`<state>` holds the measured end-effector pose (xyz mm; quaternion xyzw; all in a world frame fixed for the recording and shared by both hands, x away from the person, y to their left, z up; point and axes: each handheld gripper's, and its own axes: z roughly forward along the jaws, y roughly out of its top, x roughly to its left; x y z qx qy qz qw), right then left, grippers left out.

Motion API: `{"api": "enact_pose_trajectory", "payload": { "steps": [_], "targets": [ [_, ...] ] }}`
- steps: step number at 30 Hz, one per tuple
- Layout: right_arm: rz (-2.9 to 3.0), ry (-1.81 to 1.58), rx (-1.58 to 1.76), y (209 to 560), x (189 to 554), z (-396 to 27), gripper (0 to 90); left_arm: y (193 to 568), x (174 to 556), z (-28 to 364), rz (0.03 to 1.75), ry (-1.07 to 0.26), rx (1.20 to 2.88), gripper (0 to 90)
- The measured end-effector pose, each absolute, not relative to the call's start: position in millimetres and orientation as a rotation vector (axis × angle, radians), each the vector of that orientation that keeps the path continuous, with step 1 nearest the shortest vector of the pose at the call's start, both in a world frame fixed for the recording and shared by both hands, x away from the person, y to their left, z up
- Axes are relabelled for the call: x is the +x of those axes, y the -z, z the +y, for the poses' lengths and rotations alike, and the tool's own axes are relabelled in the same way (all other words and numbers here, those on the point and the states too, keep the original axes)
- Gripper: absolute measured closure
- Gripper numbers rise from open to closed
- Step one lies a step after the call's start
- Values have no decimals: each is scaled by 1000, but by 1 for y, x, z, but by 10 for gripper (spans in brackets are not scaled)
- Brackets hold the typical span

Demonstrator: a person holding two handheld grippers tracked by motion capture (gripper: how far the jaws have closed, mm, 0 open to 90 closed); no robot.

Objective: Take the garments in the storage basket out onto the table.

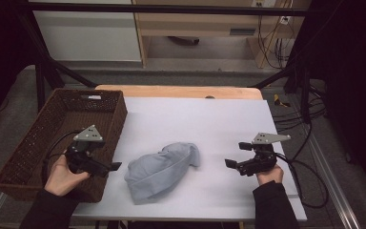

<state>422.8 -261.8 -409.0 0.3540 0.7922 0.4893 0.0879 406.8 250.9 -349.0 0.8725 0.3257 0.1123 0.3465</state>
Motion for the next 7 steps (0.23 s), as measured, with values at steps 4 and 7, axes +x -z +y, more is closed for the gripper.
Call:
{"api": "enact_pose_trajectory", "payload": {
  "steps": [4, 7],
  "targets": [
    [2358, -1459, 1049, 409, 423, -262, 45, 352, 406, 257, 858, -295, 2252, 31],
    [2356, -1459, 1051, 409, 423, -262, 45, 353, 406, 260, 864, -298, 2248, 31]
  ]
}}
